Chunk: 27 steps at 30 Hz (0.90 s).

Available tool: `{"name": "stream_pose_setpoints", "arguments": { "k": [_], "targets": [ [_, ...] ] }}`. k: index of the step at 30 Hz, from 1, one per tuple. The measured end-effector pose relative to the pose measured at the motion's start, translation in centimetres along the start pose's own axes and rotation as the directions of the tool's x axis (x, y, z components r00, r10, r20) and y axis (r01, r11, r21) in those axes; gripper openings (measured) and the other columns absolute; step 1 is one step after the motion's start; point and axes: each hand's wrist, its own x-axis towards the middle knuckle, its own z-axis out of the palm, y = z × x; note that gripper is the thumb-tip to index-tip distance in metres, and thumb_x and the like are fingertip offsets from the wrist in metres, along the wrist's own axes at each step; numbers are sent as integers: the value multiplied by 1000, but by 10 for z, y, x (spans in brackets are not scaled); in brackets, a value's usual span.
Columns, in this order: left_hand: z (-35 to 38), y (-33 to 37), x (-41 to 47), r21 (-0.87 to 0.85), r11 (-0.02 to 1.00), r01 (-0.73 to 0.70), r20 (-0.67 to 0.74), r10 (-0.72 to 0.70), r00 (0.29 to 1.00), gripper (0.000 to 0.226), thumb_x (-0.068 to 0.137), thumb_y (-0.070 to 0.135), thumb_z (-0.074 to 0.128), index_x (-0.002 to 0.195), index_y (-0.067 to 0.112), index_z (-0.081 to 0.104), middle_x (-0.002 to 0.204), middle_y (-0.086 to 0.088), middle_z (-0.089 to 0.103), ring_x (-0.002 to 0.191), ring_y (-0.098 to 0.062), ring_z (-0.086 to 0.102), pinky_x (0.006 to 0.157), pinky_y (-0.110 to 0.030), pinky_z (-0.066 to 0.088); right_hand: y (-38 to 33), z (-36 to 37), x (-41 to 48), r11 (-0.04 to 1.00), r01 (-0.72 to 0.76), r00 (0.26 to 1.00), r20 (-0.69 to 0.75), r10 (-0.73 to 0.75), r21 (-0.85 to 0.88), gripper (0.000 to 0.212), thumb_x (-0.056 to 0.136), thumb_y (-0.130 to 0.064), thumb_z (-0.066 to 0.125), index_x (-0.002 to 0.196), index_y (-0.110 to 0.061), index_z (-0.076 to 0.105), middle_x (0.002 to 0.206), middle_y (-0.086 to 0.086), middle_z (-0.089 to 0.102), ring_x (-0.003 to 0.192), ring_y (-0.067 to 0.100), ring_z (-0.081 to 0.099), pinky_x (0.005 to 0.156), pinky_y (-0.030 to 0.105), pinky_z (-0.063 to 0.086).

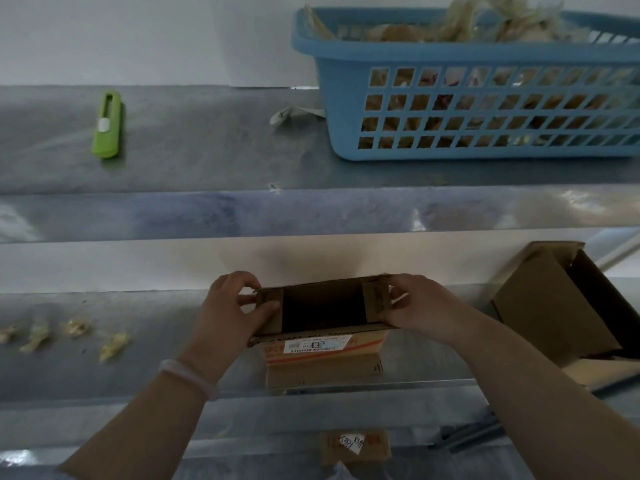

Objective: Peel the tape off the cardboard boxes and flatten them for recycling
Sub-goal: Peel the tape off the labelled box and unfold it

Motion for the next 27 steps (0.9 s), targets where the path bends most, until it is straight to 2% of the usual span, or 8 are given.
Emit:
{"name": "stream_pose_setpoints", "arguments": {
  "k": [5, 7, 9, 13, 17, 20, 24, 27],
  "targets": [
    [0, -1, -1, 98, 990, -98, -86, 107, 991, 29, 70, 27, 81, 76, 33, 54, 99, 12, 51, 91, -7, 57, 75, -23, 51, 0, 1, 2, 999, -14, 1000, 8, 15, -48, 50, 73, -35, 74, 121, -35, 58, 104, -7, 62, 85, 8, 64, 69, 22, 47],
    [1, -3, -2, 210, 973, -99, -3, 102, 995, 23, 67, 35, 82, 78, 36, 62, 103, 13, 50, 96, 0, 46, 86, -17, 40, -1, 1, 1, 999, -28, 1000, 11, 28, -32, 60, 73, -34, 75, 128, -32, 53, 105, -7, 60, 86, 9, 63, 68, 22, 48],
    [3, -5, -3, 218, 976, -18, 139, -13, 990, 43, 64, 43, 83, 102, 35, 66, 117, 10, 45, 101, 1, 39, 90, -14, 34, -4, 0, 1, 999, -33, 999, 31, 33, -5, 65, 73, -31, 74, 133, -29, 49, 104, -6, 59, 86, 9, 63, 66, 22, 48],
    [5, -1, 5, 248, 962, 110, 276, -179, 944, 69, 58, 56, 82, 113, 35, 46, 117, 7, 43, 99, -12, 48, 72, -18, 42, -16, 8, 5, 995, -94, 996, 9, 94, -36, 70, 71, -34, 72, 133, -27, 39, 98, -5, 56, 82, 12, 61, 59, 24, 47],
    [9, 4, 15, 279, 945, 171, 283, -251, 926, 68, 58, 56, 82, 105, 34, 39, 103, 8, 47, 85, -9, 52, 57, -20, 40, -31, 16, 11, 969, -244, 970, -10, 244, -38, 74, 66, -53, 79, 116, -32, 28, 100, -3, 54, 84, 19, 61, 60, 36, 57],
    [12, 8, 16, 343, 932, 119, 235, -208, 949, 59, 61, 48, 82, 96, 33, 37, 91, 13, 47, 73, -5, 52, 50, -20, 39, -38, 16, 14, 955, -267, 963, -54, 263, -128, 74, 66, -47, 81, 113, -26, 28, 95, 0, 54, 82, 20, 60, 66, 39, 58],
    [6, 6, 0, 214, 974, 78, 231, -128, 965, 47, 66, 41, 71, 95, 36, 35, 95, 10, 52, 72, -8, 58, 47, -19, 43, -36, 18, 6, 965, -246, 967, -87, 238, -94, 63, 72, -42, 71, 113, -25, 27, 93, 2, 56, 82, 21, 62, 74, 43, 57],
    [-7, 5, -17, -134, 990, 45, 182, -20, 983, 47, 80, 17, 56, 104, 52, 34, 107, 9, 53, 92, -13, 62, 59, -22, 55, -31, 11, -7, 971, -189, 972, -115, 206, 146, 58, 81, -27, 64, 121, -33, 23, 91, 2, 62, 72, 16, 66, 60, 30, 57]
  ]
}}
